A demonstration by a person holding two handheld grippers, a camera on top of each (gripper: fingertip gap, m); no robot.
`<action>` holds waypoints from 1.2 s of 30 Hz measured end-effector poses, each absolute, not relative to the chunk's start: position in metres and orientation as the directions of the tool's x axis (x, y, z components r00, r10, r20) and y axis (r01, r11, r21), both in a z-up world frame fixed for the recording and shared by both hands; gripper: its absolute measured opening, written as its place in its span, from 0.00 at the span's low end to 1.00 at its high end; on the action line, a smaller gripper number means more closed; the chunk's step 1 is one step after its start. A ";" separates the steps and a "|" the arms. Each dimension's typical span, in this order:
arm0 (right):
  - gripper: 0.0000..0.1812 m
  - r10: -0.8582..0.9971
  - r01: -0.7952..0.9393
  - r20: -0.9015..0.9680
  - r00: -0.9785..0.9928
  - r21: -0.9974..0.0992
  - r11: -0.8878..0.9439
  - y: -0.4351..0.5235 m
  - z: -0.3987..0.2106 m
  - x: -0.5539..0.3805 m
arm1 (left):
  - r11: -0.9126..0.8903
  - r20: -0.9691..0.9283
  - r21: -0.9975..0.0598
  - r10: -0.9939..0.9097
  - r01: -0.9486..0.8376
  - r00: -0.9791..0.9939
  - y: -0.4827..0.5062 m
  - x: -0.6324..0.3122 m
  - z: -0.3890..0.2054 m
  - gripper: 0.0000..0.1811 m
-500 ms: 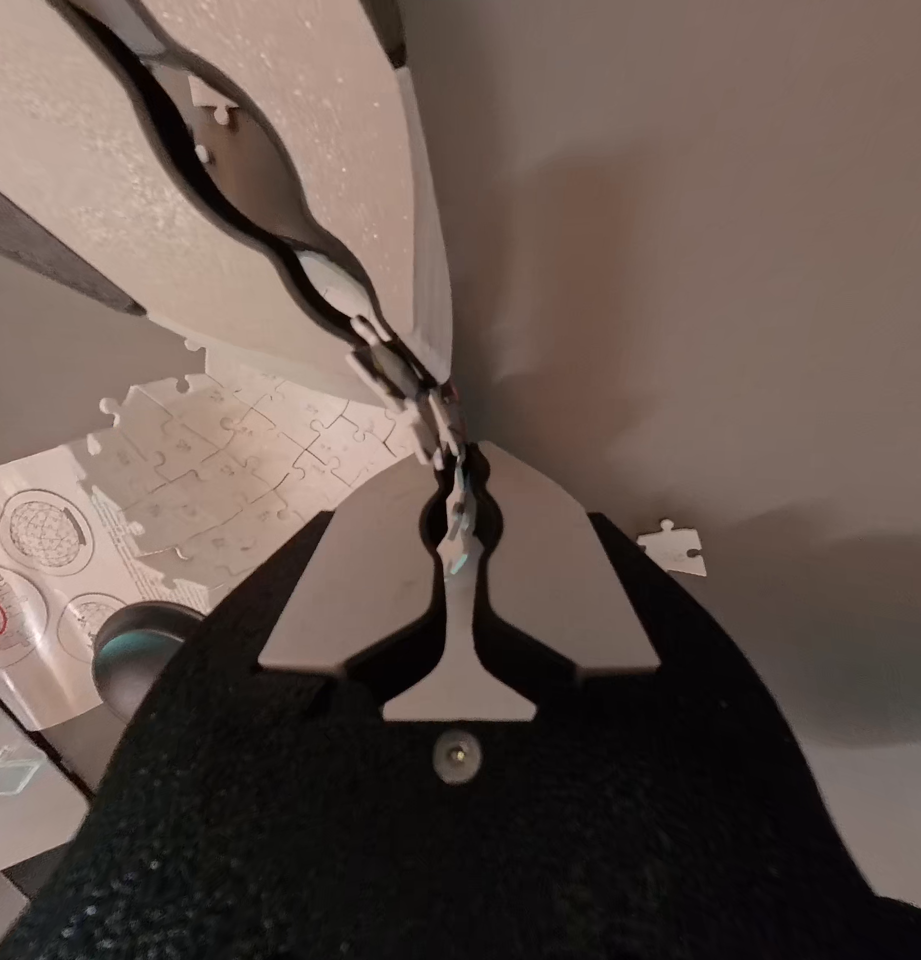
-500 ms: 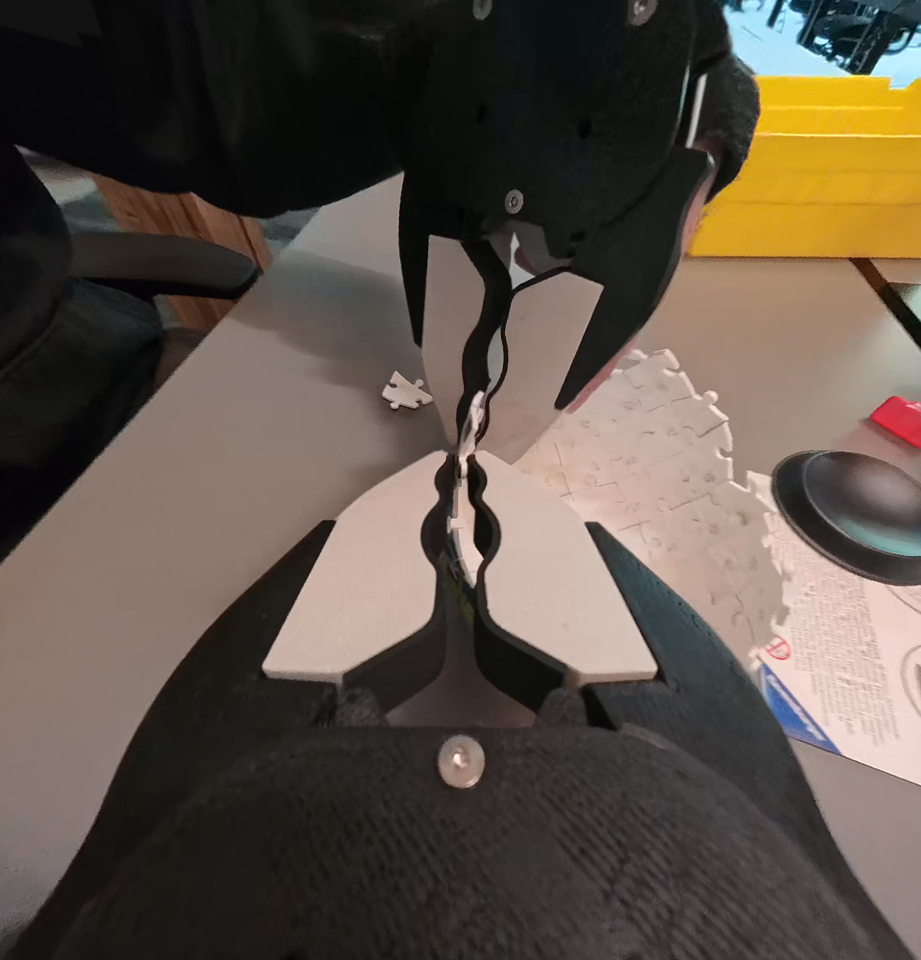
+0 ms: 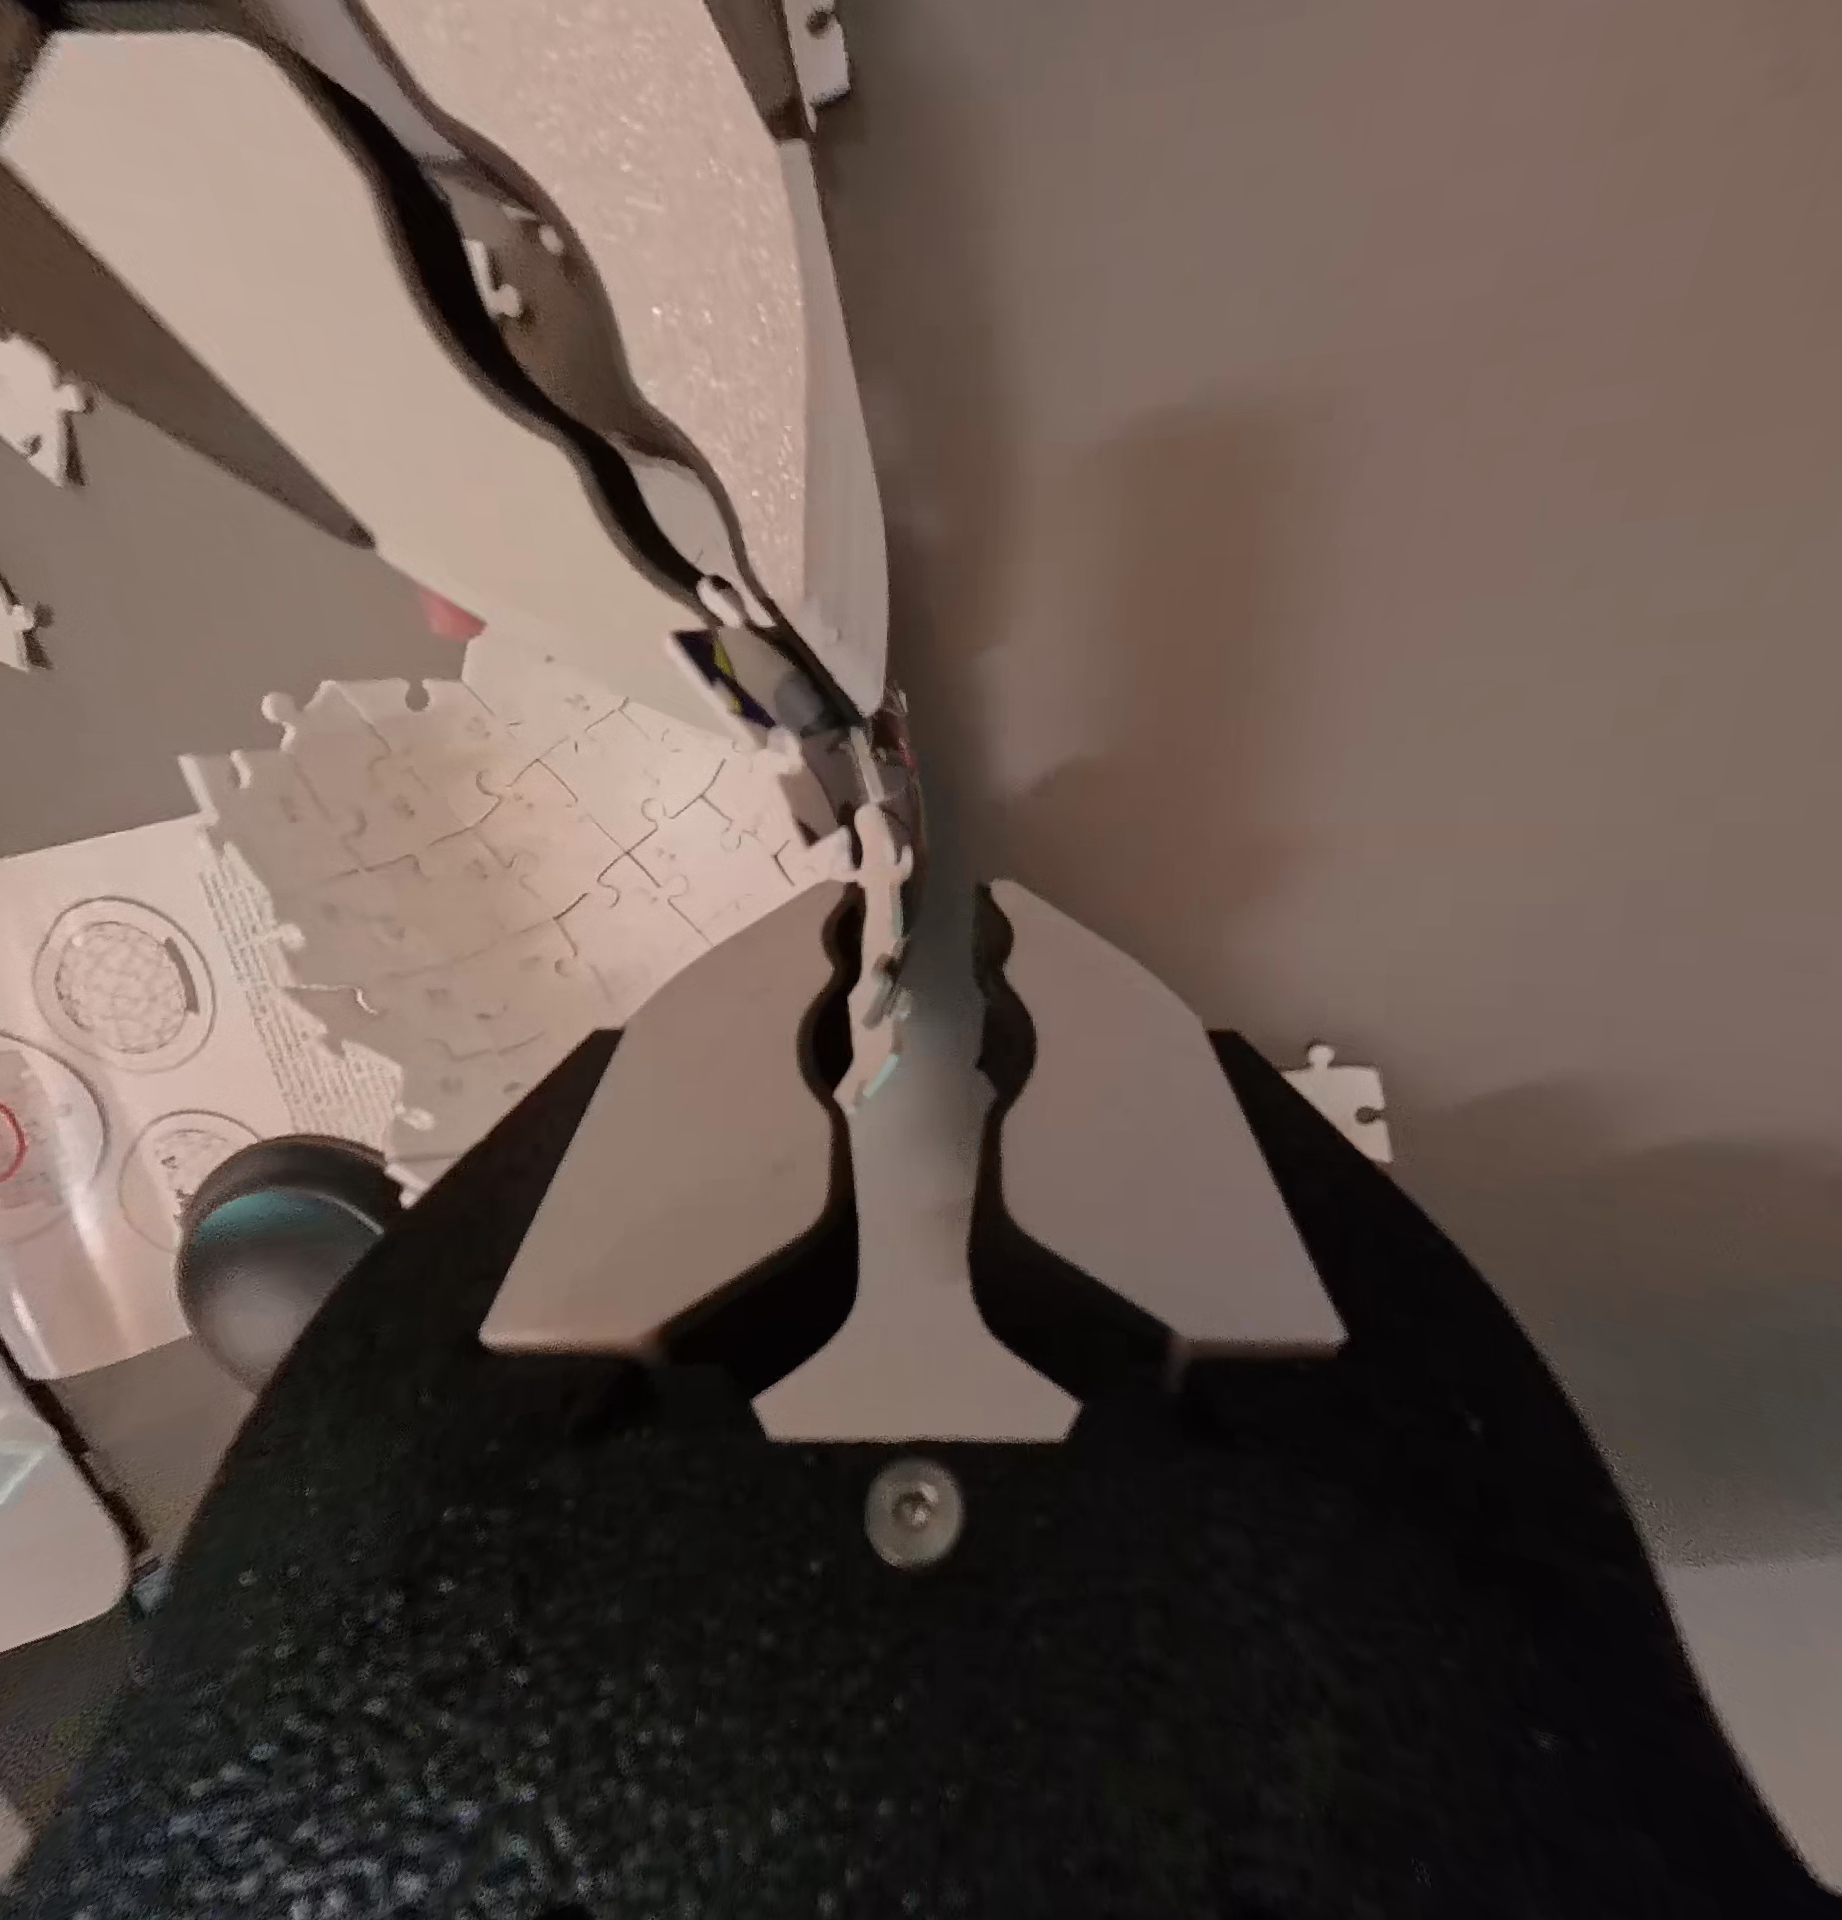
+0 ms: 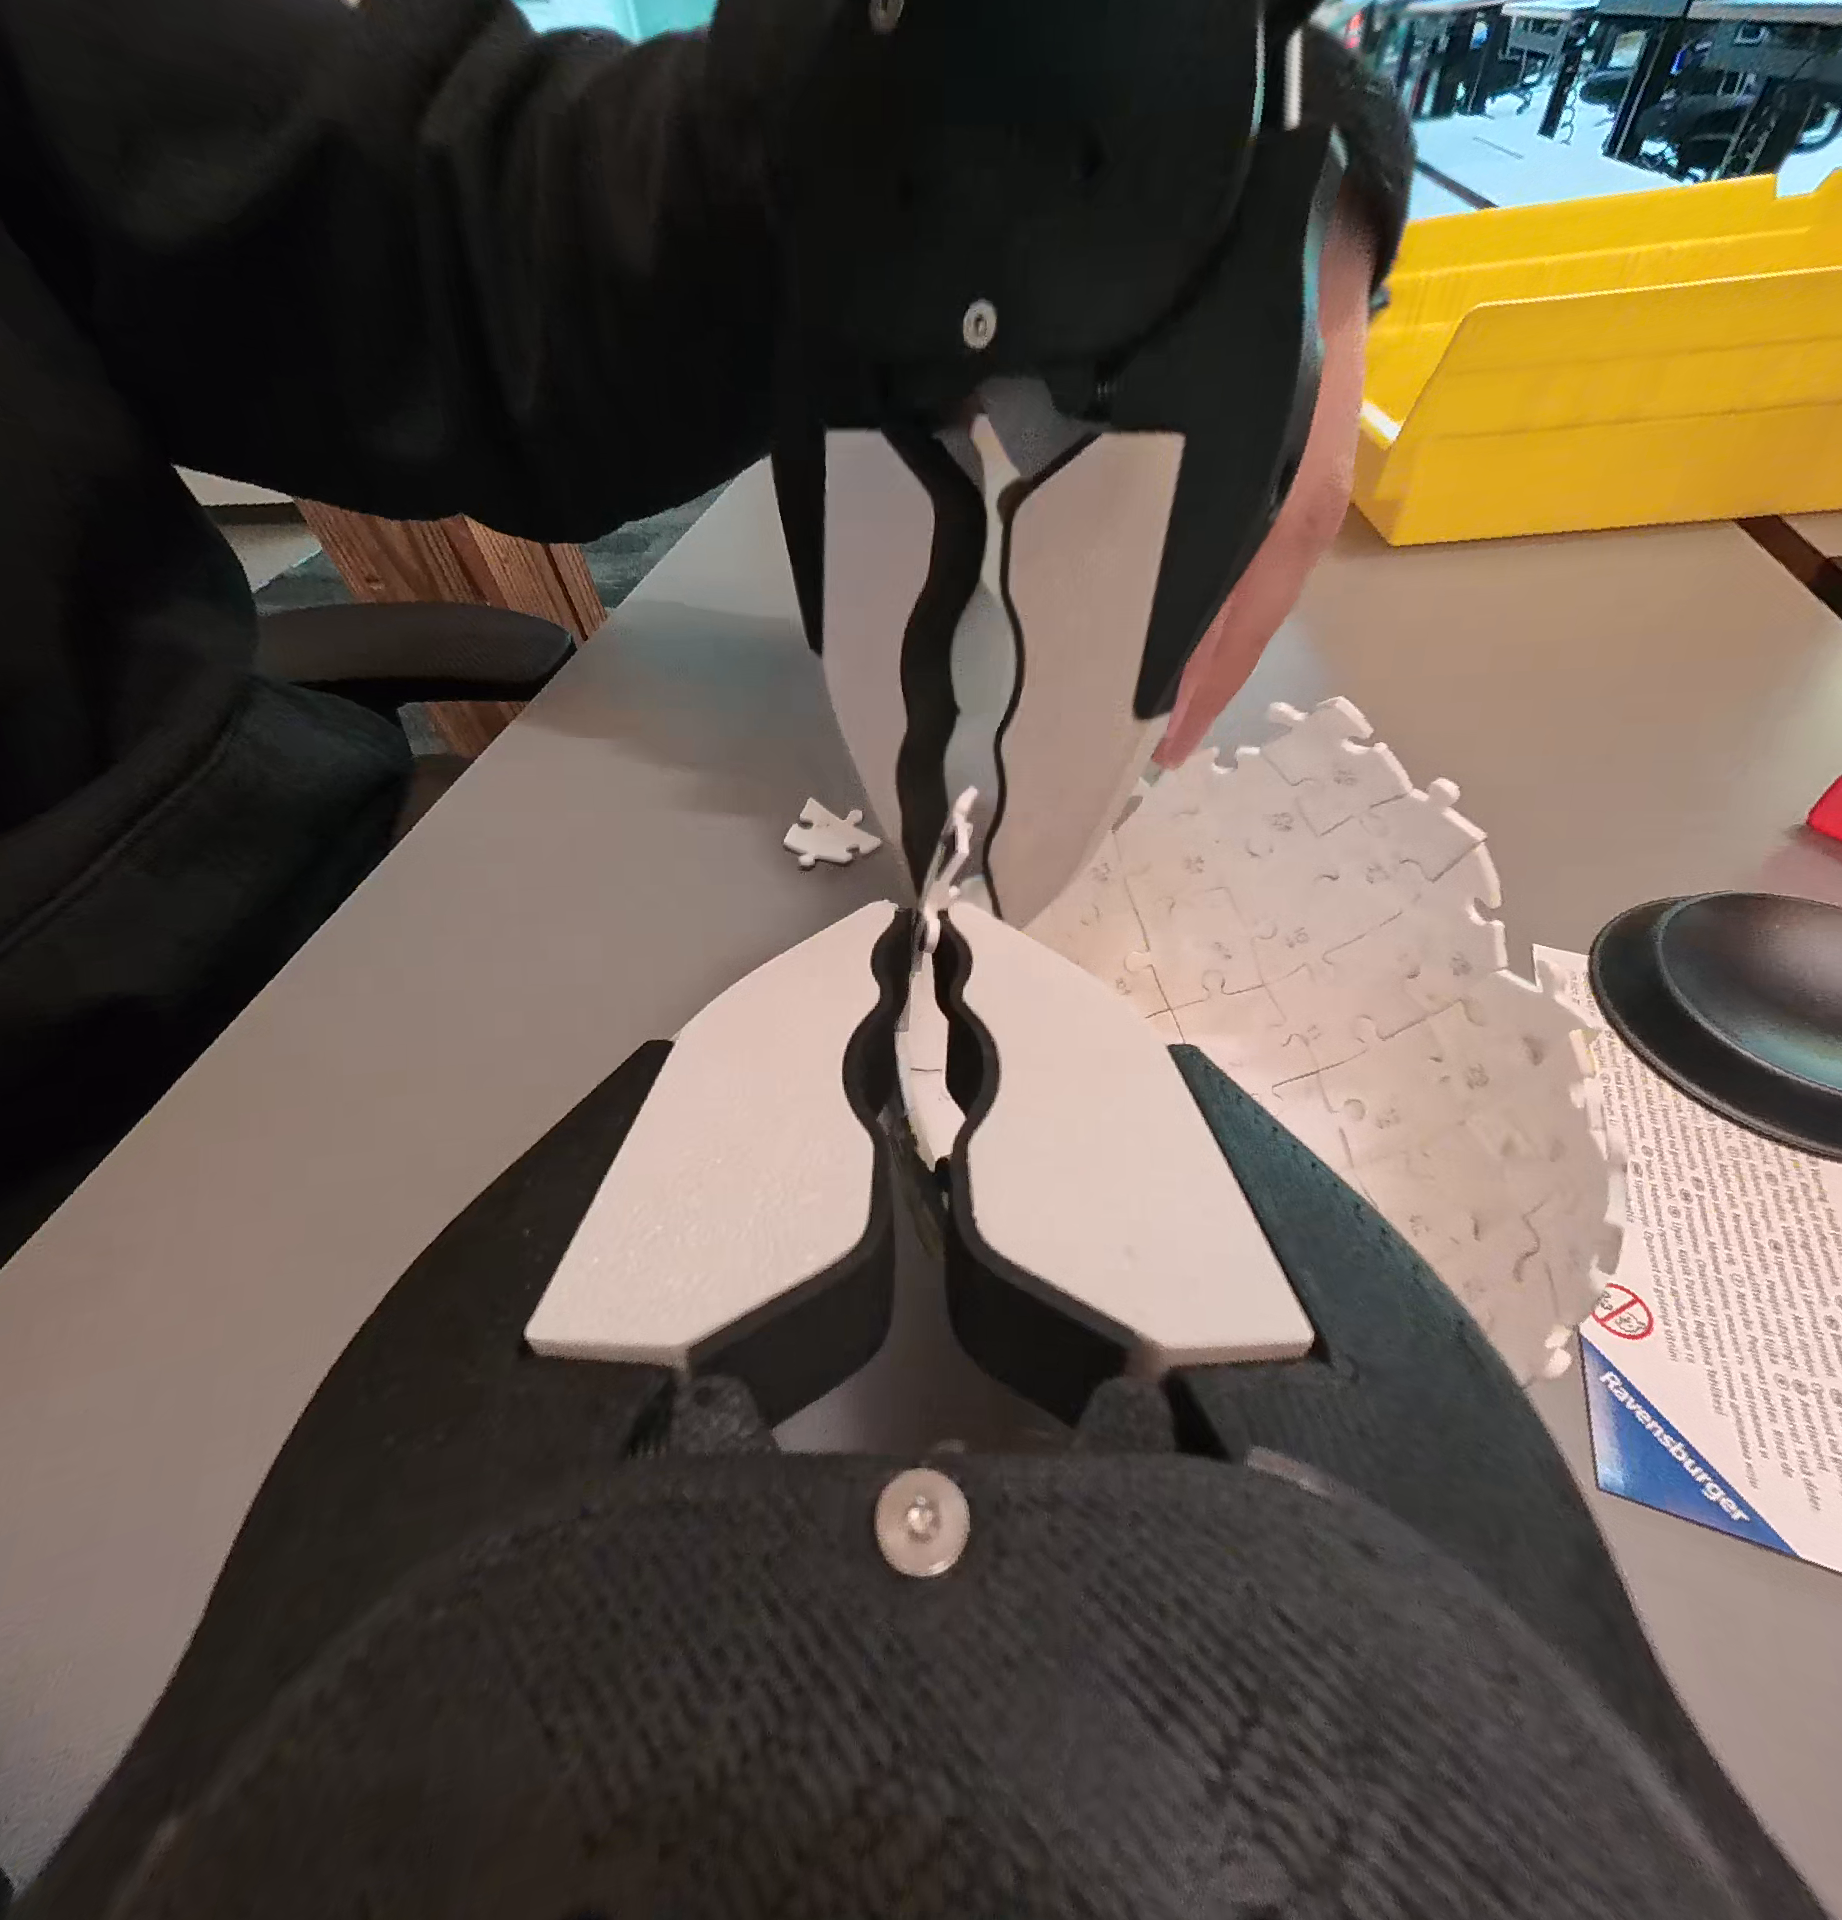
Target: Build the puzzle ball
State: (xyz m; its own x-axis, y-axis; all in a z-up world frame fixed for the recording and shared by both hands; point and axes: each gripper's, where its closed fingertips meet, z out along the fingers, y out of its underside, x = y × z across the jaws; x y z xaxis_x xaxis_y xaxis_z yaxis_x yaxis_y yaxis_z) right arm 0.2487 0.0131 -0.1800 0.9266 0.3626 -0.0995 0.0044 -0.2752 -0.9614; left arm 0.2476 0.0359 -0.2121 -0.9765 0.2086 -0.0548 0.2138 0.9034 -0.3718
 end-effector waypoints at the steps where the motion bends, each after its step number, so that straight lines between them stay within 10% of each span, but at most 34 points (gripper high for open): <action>1: 0.02 0.361 0.004 -0.098 0.927 -0.962 -0.272 0.013 -0.180 0.249 | 0.896 -0.042 -0.403 0.188 0.189 -0.981 0.036 0.246 -0.208 0.13; 17: 0.02 0.365 0.017 -0.087 0.927 -0.962 -0.273 0.014 -0.181 0.248 | 0.758 0.129 -0.649 0.034 -0.058 -0.991 0.013 0.251 -0.182 0.03; 36: 0.13 0.340 0.092 -0.007 0.940 -0.957 -0.274 0.009 -0.181 0.253 | 0.718 0.388 -0.648 0.024 -0.255 -0.921 0.009 0.250 -0.182 0.01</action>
State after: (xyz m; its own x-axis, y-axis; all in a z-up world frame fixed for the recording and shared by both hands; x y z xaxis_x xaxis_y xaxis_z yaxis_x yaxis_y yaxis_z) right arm 0.2527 0.0092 -0.1808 0.9403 0.3402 -0.0072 0.0918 -0.2741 -0.9573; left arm 0.2497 0.0087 -0.1815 -0.9212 0.0239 0.3884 -0.2545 0.7180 -0.6478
